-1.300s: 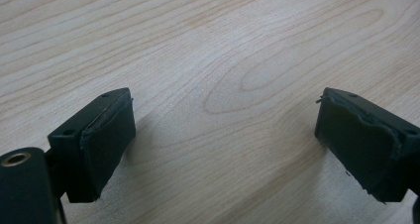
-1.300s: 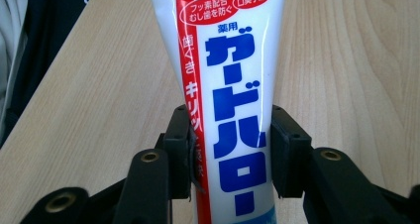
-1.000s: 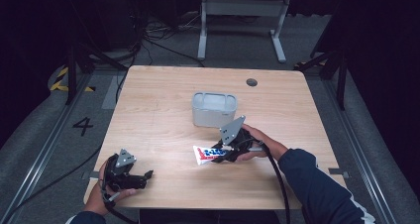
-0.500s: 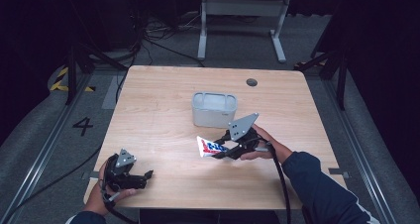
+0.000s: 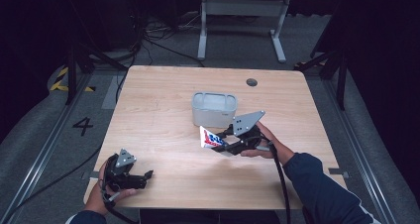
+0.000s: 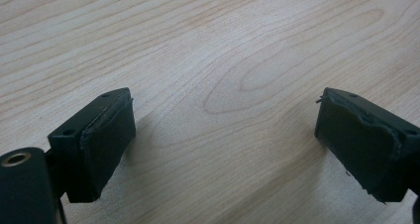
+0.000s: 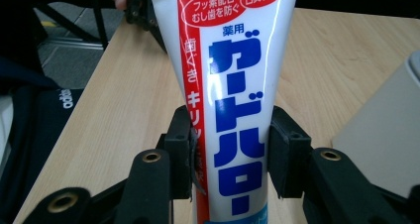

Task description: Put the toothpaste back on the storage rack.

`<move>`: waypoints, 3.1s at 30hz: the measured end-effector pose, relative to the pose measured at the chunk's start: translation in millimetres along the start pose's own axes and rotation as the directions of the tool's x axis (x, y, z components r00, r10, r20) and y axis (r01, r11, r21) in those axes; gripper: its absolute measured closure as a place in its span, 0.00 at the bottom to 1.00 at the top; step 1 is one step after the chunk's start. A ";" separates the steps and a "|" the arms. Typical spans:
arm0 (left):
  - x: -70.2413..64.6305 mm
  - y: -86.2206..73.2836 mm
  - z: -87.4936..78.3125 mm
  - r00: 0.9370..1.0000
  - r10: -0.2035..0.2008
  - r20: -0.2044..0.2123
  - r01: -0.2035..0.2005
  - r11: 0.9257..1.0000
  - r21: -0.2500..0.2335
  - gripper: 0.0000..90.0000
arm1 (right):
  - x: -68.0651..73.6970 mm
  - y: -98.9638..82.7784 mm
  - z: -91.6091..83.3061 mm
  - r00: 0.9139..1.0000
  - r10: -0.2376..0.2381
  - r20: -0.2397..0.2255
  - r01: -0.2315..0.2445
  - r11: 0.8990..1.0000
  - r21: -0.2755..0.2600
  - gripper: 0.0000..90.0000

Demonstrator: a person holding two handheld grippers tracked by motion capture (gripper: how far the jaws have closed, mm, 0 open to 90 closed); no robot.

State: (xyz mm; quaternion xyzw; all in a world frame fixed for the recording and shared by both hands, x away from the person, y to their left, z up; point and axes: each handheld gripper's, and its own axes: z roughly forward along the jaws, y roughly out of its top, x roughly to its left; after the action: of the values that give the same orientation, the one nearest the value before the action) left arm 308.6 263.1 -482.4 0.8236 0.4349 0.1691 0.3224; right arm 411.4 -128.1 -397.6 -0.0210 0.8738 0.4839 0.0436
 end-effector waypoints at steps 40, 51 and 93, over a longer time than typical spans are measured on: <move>2.5 4.4 3.5 1.000 0.022 0.016 -0.023 1.000 0.006 0.10 | -19.8 34.4 -25.0 0.952 0.108 0.286 -0.063 0.985 -0.161 0.68; 2.7 4.6 3.2 1.000 0.025 0.018 -0.025 1.000 0.011 0.10 | -33.0 46.4 -27.7 0.925 0.146 0.350 -0.076 0.976 -0.206 0.69; 1.9 4.5 3.8 1.000 0.019 0.012 -0.019 1.000 0.004 0.10 | -99.9 51.6 -3.6 0.904 0.196 0.381 -0.130 0.973 -0.191 0.69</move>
State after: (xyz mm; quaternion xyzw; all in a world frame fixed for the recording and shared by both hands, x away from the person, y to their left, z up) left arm 314.6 261.3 -482.2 0.8293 0.4254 0.1664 0.3219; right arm 506.6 -104.2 -342.5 0.1473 0.8034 0.5491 0.1773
